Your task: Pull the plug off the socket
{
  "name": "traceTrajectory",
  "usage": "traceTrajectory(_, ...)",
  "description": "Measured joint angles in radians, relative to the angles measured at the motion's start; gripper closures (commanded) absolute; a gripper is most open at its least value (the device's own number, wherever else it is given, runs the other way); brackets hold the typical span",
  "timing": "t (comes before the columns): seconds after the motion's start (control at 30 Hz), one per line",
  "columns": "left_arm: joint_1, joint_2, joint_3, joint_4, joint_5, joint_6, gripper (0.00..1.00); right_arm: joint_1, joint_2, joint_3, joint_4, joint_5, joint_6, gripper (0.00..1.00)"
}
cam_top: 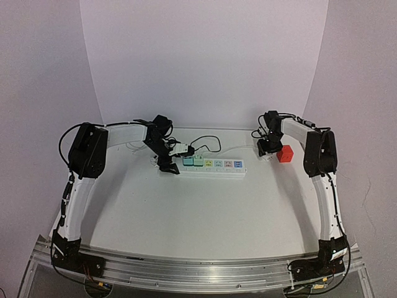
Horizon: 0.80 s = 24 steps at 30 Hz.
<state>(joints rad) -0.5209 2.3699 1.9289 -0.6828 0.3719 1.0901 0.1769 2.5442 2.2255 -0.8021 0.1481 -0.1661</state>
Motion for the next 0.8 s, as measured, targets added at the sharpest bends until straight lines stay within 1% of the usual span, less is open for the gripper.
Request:
traceTrajectory(0.07, 0.000, 0.000, 0.000, 0.000, 0.000, 0.000, 1.00, -0.001, -0.003, -0.003, 0.000, -0.009, -0.003, 0.35)
traceTrajectory(0.23, 0.000, 0.000, 0.001, -0.001, 0.000, 0.000, 1.00, 0.005, -0.014, -0.015, -0.009, -0.030, -0.011, 0.34)
traceTrajectory(0.4, 0.000, 0.002, 0.008, -0.011, 0.000, -0.007, 0.94, 0.016, -0.048, -0.042, -0.020, -0.055, -0.023, 0.34)
traceTrajectory(0.57, 0.000, 0.011, 0.029, -0.037, 0.000, -0.021, 0.93, 0.028, -0.118, -0.085, -0.022, -0.104, -0.049, 0.34)
traceTrajectory(0.7, 0.000, 0.014, 0.035, -0.046, 0.003, -0.025, 0.92, 0.033, -0.221, -0.178, 0.009, -0.184, -0.096, 0.35)
traceTrajectory(0.8, 0.000, 0.014, 0.035, -0.050, 0.008, -0.025, 0.93, 0.040, -0.336, -0.308, 0.080, -0.277, -0.162, 0.36)
